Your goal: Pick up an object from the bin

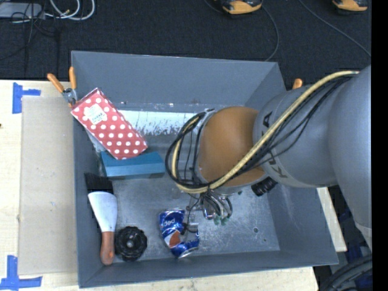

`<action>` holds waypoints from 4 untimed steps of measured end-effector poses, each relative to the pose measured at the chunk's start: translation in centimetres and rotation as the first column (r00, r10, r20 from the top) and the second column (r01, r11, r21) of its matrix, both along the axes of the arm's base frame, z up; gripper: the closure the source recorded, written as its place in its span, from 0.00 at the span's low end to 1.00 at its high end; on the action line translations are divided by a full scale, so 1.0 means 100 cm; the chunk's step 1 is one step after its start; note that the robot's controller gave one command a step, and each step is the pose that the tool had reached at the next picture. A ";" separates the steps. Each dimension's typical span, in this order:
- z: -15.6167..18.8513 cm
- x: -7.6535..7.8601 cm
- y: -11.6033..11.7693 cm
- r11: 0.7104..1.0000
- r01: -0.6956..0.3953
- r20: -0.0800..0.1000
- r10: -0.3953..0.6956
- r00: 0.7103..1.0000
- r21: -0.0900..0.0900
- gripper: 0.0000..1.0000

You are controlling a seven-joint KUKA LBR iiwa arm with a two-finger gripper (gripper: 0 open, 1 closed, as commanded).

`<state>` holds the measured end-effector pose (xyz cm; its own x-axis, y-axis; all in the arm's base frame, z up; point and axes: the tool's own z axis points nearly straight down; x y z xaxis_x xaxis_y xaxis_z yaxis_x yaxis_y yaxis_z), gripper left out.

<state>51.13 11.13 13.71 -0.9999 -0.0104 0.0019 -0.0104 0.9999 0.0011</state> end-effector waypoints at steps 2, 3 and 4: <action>-0.062 -0.026 0.006 1.000 -0.012 0.014 0.012 1.000 0.009 1.00; -0.062 -0.027 0.006 1.000 -0.013 0.014 0.012 1.000 0.009 1.00; -0.056 -0.028 0.005 1.000 -0.013 0.010 0.013 1.000 0.008 1.00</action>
Offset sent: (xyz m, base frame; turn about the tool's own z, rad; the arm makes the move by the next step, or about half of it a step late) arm -0.0311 0.0008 -0.0671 -0.0098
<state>48.34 11.63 8.14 -0.9997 -0.0229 -0.0086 -0.0230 0.9997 0.0087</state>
